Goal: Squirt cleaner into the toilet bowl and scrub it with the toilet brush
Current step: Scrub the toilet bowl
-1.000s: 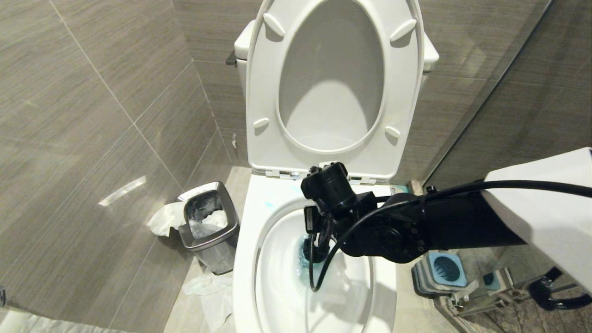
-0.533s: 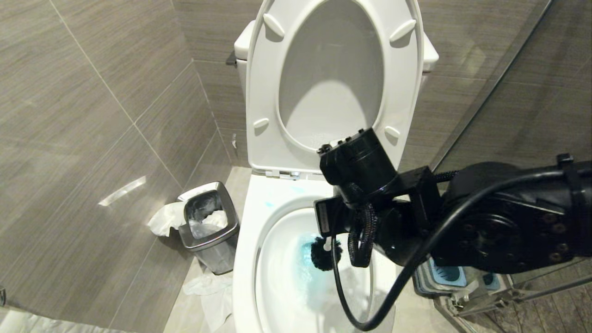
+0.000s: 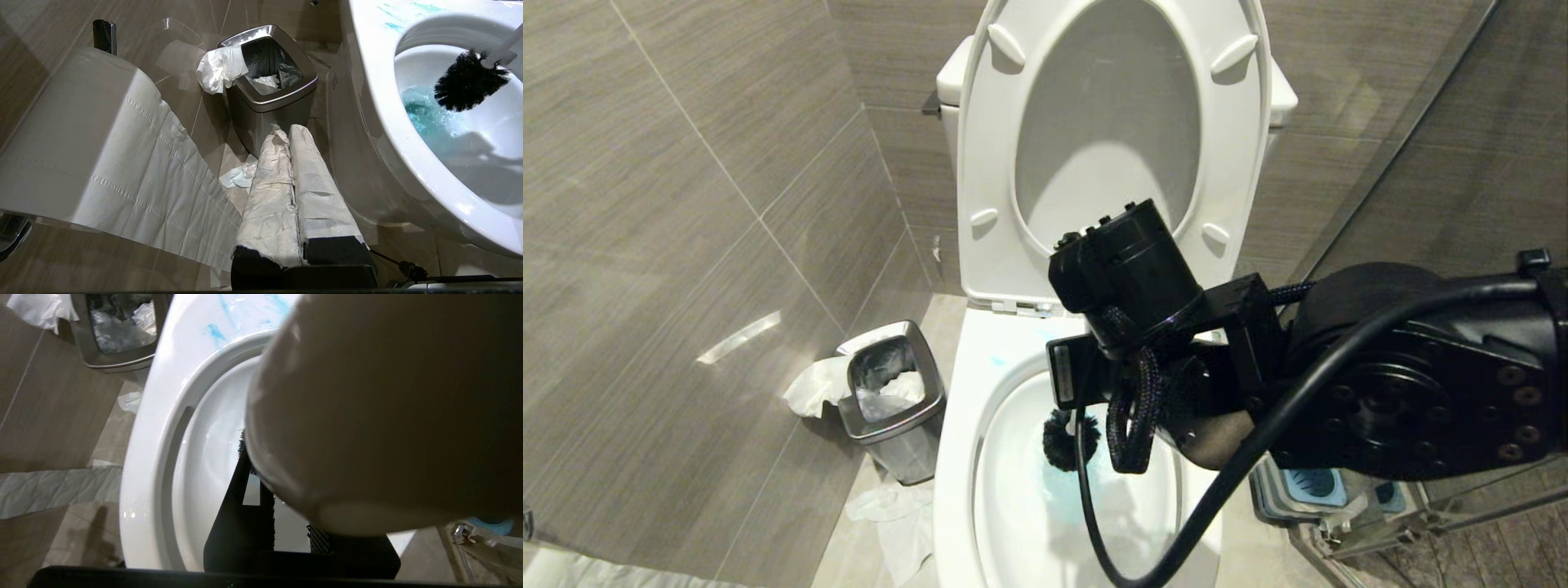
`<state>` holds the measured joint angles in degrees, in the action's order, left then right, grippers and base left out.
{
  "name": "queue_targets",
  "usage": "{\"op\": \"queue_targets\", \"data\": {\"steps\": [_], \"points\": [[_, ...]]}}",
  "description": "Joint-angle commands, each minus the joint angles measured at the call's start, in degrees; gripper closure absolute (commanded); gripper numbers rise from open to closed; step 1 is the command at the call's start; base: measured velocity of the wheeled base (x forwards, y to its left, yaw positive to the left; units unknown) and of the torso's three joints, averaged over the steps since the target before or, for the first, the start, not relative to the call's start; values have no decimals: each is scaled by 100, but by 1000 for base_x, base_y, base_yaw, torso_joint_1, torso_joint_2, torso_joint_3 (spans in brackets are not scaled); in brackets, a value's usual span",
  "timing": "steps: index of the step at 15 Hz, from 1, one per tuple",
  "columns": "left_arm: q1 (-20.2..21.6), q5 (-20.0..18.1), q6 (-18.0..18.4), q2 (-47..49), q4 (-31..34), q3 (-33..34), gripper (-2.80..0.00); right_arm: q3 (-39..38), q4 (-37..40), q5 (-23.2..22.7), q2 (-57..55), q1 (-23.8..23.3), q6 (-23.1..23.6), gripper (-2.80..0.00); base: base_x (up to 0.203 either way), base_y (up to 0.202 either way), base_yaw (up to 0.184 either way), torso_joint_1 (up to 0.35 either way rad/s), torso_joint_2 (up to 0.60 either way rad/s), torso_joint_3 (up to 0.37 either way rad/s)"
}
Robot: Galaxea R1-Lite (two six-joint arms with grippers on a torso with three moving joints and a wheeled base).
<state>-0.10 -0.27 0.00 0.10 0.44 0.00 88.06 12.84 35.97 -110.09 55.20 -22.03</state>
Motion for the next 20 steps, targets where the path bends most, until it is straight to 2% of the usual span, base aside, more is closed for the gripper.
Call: {"op": "queue_targets", "data": {"steps": [1,3,7,12,16,20], "points": [[1,0,0,-1,0,18,0,-17,17,16,-83,53,-29,0,0,0,0,0,0,0],[1,0,0,-1,0,18,0,-115,74,16,-138,53,-42,0,0,0,0,0,0,0],[1,-6,0,-1,0,18,0,-320,373,16,-256,14,-415,0,0,0,0,0,0,0],[1,0,0,-1,0,18,0,-381,377,28,-444,-490,-443,0,0,0,0,0,0,0],[1,0,0,-1,0,18,0,9,353,41,-609,-919,-136,0,0,0,0,0,0,0],[1,0,0,-1,0,18,0,1097,355,165,-1190,-961,-106,0,0,0,0,0,0,0]]}}
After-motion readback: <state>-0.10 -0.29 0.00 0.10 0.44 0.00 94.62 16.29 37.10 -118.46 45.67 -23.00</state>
